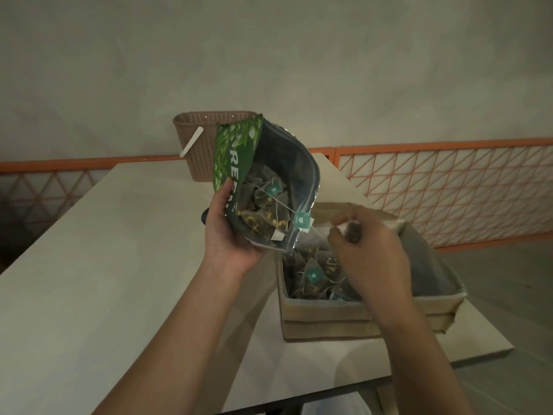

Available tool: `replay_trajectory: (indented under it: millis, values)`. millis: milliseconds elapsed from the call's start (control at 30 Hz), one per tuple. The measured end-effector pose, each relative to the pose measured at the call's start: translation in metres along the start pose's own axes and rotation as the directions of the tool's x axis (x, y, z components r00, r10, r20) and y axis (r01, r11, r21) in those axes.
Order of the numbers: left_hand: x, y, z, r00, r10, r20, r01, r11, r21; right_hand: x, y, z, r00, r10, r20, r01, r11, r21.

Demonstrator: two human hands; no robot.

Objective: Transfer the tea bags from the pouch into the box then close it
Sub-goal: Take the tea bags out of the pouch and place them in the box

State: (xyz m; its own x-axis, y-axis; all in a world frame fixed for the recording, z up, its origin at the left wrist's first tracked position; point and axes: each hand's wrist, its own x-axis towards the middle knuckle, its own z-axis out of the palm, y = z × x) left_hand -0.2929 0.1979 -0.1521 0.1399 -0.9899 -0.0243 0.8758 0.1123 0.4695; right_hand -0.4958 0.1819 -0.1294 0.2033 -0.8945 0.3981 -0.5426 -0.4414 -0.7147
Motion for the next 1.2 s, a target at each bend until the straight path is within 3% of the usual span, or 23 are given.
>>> replay_trajectory:
  millis: [100,167,300,367,500,600,667,767,867,967,1133,1200]
  values:
    - [0.0,0.0,0.0,1.0,0.004,0.006,-0.004,1.0,0.0,0.0,0.005,0.006,0.989,-0.012,0.15,0.034,0.989,-0.143]
    - [-0.001,0.0,0.0,1.0,0.006,-0.006,-0.006,1.0,0.009,-0.001,0.008,0.013,0.99,-0.11,0.092,0.122,0.984,-0.132]
    - [-0.002,-0.002,0.002,1.0,-0.002,-0.021,0.003,1.0,0.011,-0.004,-0.01,0.021,0.967,-0.193,-0.165,0.231,0.938,0.259]
    - [-0.004,-0.003,0.003,1.0,-0.007,-0.025,0.007,1.0,0.006,-0.008,-0.021,0.023,0.952,-0.248,-0.18,0.292,0.911,0.29]
    - [-0.006,-0.003,0.003,1.0,-0.001,-0.03,0.002,0.999,0.034,-0.006,-0.021,0.036,0.929,-0.362,-0.078,0.356,0.931,-0.087]
    - [-0.005,-0.003,0.003,1.0,0.013,-0.026,-0.012,0.997,0.071,-0.001,-0.02,0.04,0.926,-0.367,-0.093,0.347,0.921,-0.178]
    - [-0.005,-0.003,0.003,0.999,0.017,-0.027,-0.015,0.998,0.067,0.001,-0.022,0.039,0.918,-0.373,-0.134,0.359,0.926,-0.117]
    - [-0.007,-0.003,0.005,0.999,0.017,-0.032,-0.015,0.997,0.072,0.003,-0.03,0.028,0.923,-0.3,-0.24,0.341,0.928,0.152]
    - [-0.006,-0.003,0.005,0.999,0.017,-0.033,-0.015,0.998,0.062,0.002,-0.042,0.012,0.903,-0.24,-0.356,0.372,0.851,0.37]
    - [-0.003,-0.003,0.003,1.0,0.01,-0.016,-0.009,0.999,0.049,0.002,-0.046,0.003,0.874,-0.203,-0.441,0.403,0.81,0.426]
    - [0.0,-0.002,-0.002,1.0,-0.019,-0.001,0.019,0.998,0.053,0.003,-0.039,-0.003,0.895,-0.09,-0.437,0.35,0.749,0.562]
    - [0.0,-0.003,-0.002,1.0,-0.021,0.011,0.02,0.999,0.027,0.005,-0.035,-0.007,0.896,-0.098,-0.434,0.346,0.768,0.54]
